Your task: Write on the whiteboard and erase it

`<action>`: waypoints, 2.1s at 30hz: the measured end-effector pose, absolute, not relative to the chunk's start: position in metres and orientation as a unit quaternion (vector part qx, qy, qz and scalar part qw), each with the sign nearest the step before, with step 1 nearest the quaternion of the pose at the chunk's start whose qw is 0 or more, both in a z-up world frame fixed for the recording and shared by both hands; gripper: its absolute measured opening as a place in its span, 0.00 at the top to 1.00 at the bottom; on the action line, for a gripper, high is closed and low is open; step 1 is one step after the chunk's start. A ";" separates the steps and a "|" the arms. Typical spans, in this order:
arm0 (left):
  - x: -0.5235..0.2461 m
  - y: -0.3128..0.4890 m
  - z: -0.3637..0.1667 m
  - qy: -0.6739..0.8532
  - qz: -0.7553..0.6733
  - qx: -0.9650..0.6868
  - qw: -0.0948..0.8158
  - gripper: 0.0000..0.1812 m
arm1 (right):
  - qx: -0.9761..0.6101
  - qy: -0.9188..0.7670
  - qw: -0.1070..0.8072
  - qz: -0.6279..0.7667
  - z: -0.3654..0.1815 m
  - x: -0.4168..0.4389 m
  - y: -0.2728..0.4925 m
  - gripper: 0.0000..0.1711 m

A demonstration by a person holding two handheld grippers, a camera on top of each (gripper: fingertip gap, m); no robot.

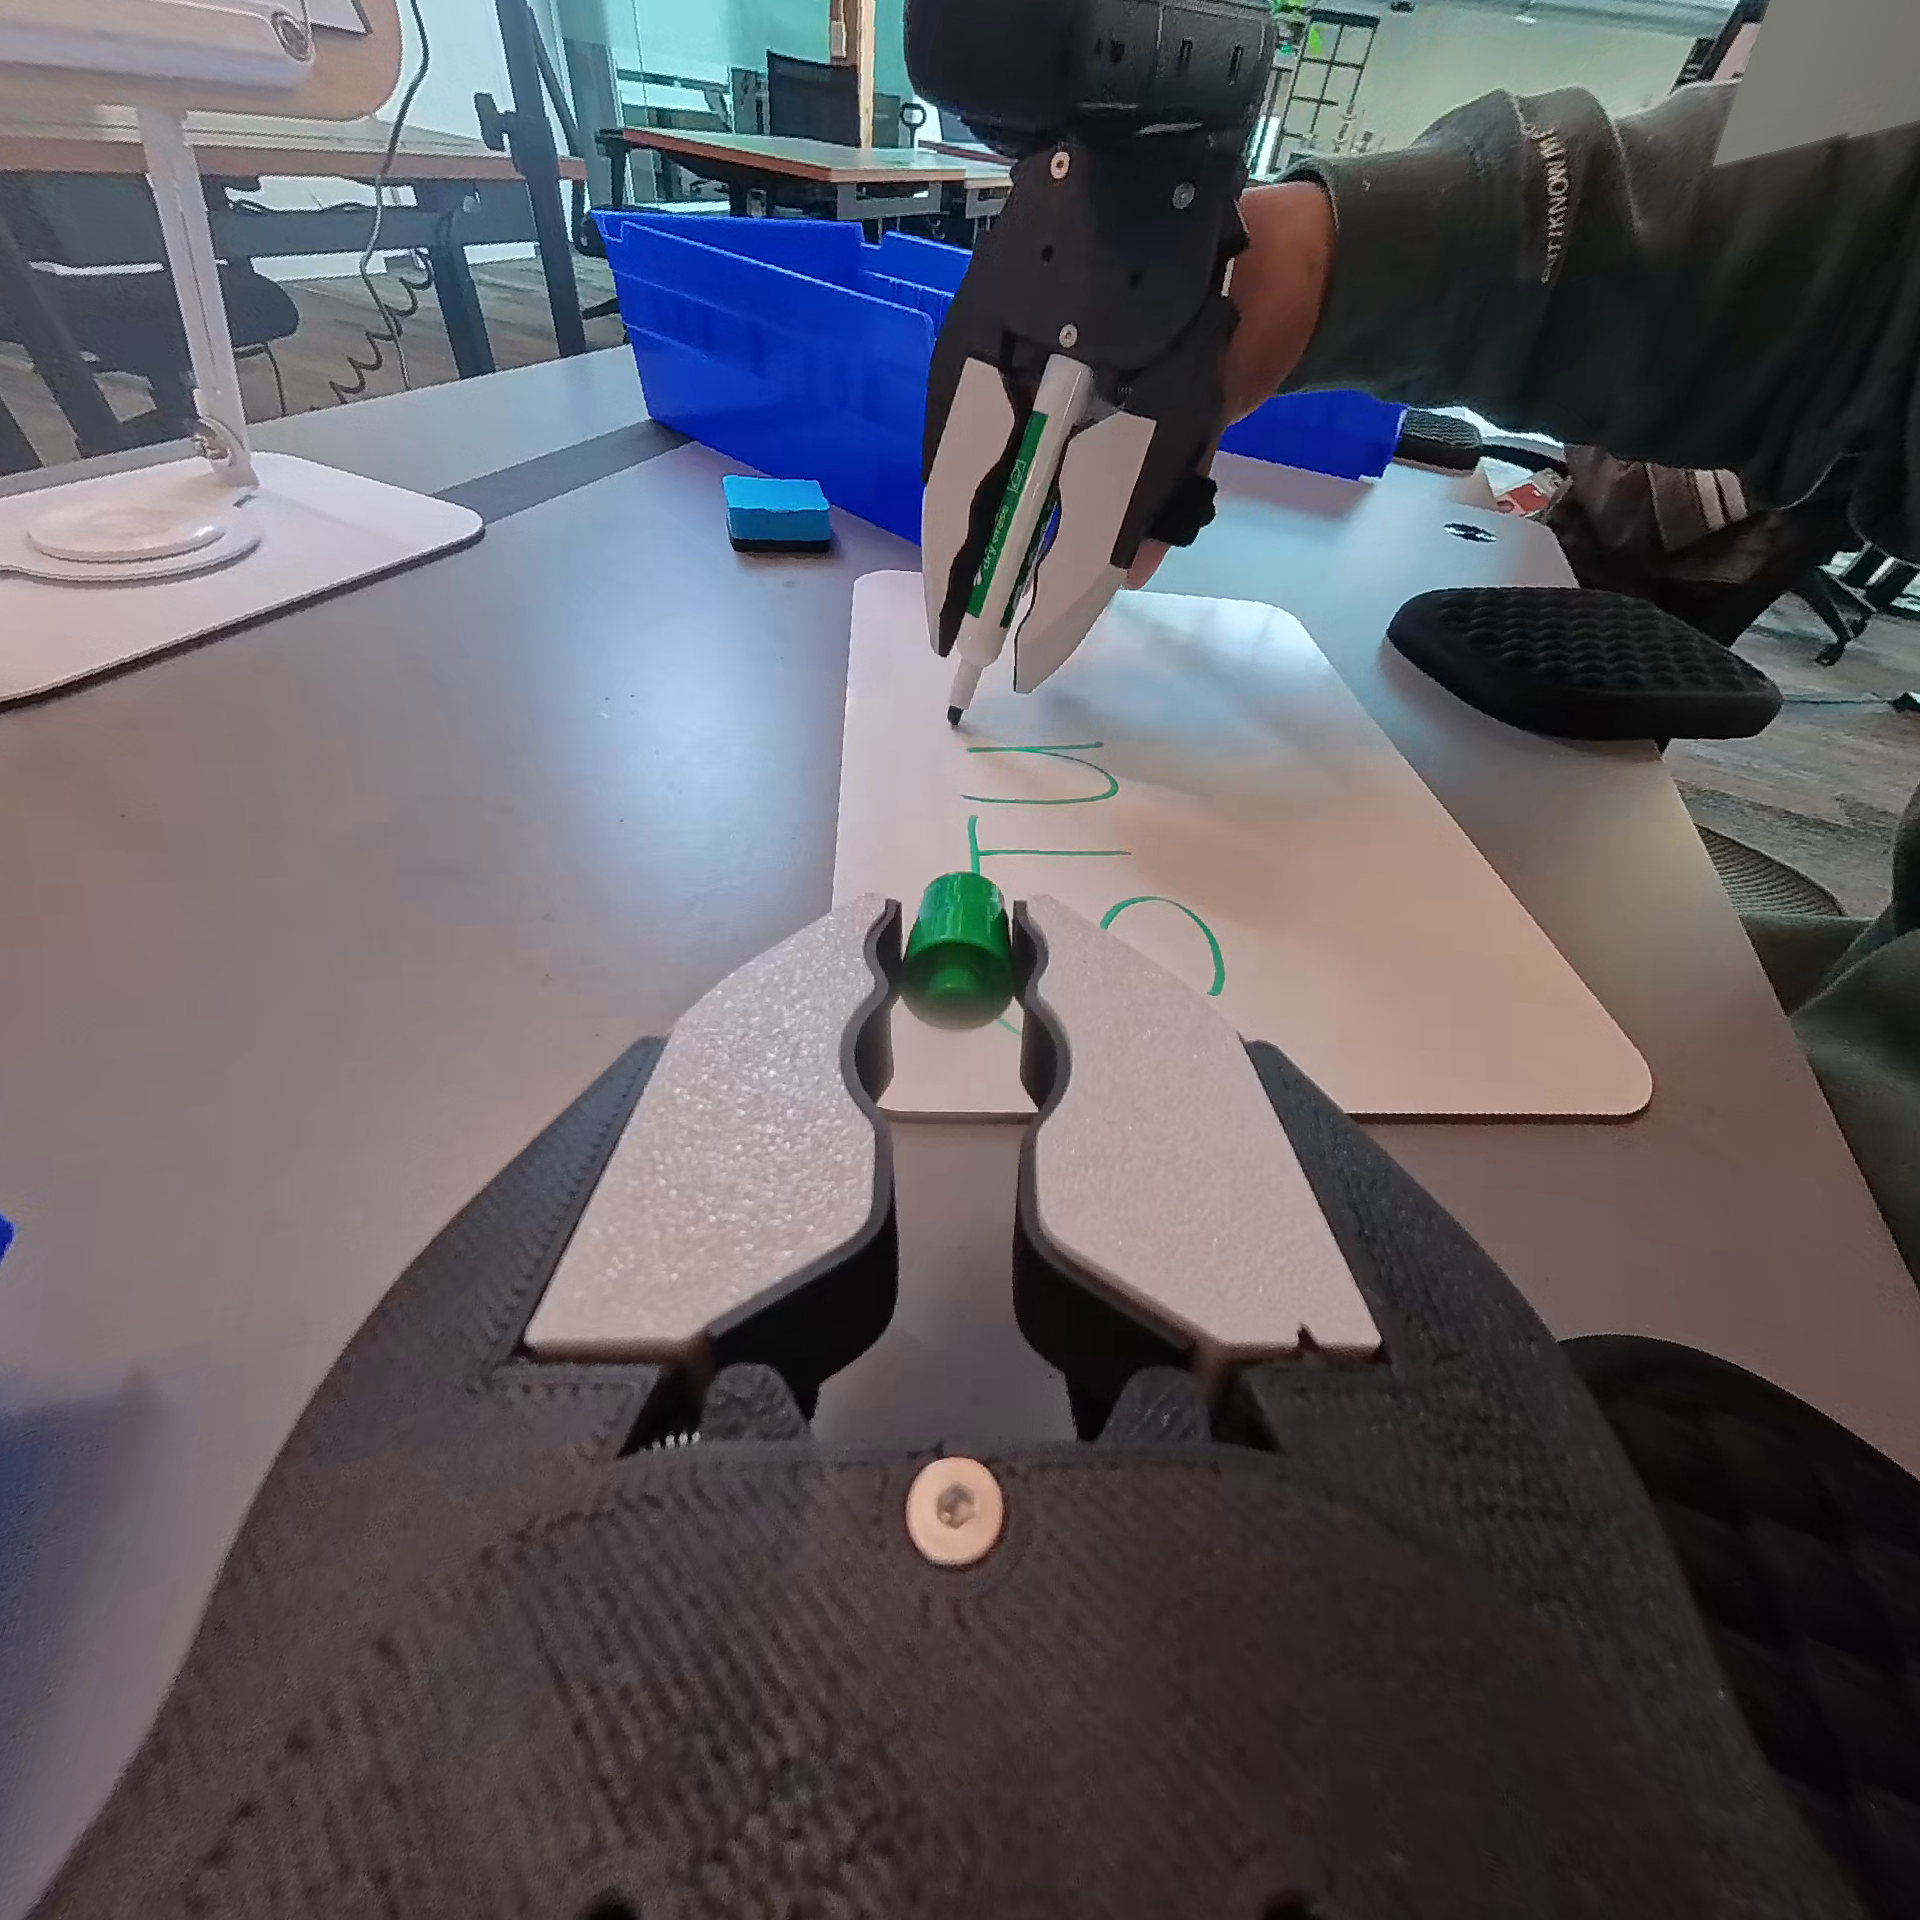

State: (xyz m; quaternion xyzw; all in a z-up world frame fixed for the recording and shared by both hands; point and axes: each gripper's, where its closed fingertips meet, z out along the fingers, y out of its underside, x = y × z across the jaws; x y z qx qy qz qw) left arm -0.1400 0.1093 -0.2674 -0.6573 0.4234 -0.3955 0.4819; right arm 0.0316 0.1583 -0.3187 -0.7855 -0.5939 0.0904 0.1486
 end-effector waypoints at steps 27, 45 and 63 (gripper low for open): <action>-0.142 0.111 -0.268 0.420 -0.395 -0.661 0.480 0.89 | -0.801 -0.572 0.154 0.082 -0.318 0.057 0.161 0.81; -0.141 0.112 -0.268 0.418 -0.397 -0.662 0.478 0.89 | -0.814 -0.554 0.150 0.084 -0.319 0.076 0.146 0.81; -0.140 0.110 -0.268 0.420 -0.401 -0.662 0.474 0.89 | -0.817 -0.553 0.150 0.065 -0.319 0.087 0.149 0.81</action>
